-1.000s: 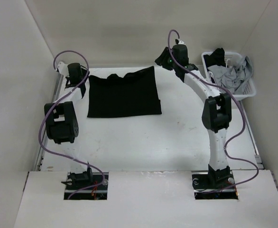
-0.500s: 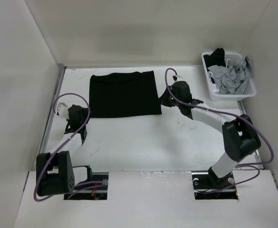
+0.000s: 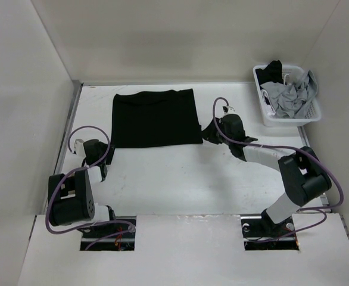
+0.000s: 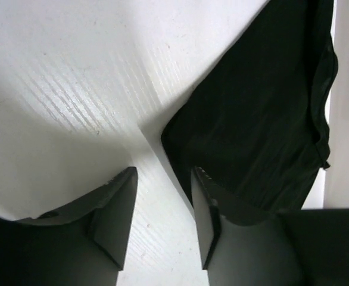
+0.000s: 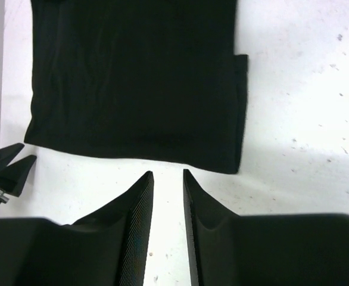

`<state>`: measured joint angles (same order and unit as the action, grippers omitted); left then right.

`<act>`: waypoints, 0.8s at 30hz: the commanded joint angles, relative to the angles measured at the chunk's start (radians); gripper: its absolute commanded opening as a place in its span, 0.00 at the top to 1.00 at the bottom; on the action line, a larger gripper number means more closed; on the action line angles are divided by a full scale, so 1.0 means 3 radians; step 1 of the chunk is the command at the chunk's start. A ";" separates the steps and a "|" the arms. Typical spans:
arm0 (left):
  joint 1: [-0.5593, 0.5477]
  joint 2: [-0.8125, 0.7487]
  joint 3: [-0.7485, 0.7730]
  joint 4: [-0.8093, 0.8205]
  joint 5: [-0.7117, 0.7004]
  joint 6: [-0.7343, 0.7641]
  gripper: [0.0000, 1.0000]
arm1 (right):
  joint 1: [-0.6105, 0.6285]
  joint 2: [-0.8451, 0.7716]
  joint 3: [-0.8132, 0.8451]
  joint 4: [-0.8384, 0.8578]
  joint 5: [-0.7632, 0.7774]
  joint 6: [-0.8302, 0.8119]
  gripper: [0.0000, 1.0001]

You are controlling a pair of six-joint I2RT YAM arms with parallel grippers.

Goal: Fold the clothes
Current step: Fold the tank top

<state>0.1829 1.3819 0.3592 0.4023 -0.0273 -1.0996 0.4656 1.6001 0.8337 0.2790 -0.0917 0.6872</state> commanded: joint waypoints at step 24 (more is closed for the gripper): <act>0.0042 0.0650 0.0071 0.0715 -0.0129 -0.0170 0.94 | -0.0220 0.0695 -0.0094 0.0374 -0.0272 0.0659 0.54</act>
<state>0.1913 1.5661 0.3756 0.6201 -0.0490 -1.1568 0.3977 1.7870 0.8024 0.3603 -0.1444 0.8589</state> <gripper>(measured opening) 0.061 0.461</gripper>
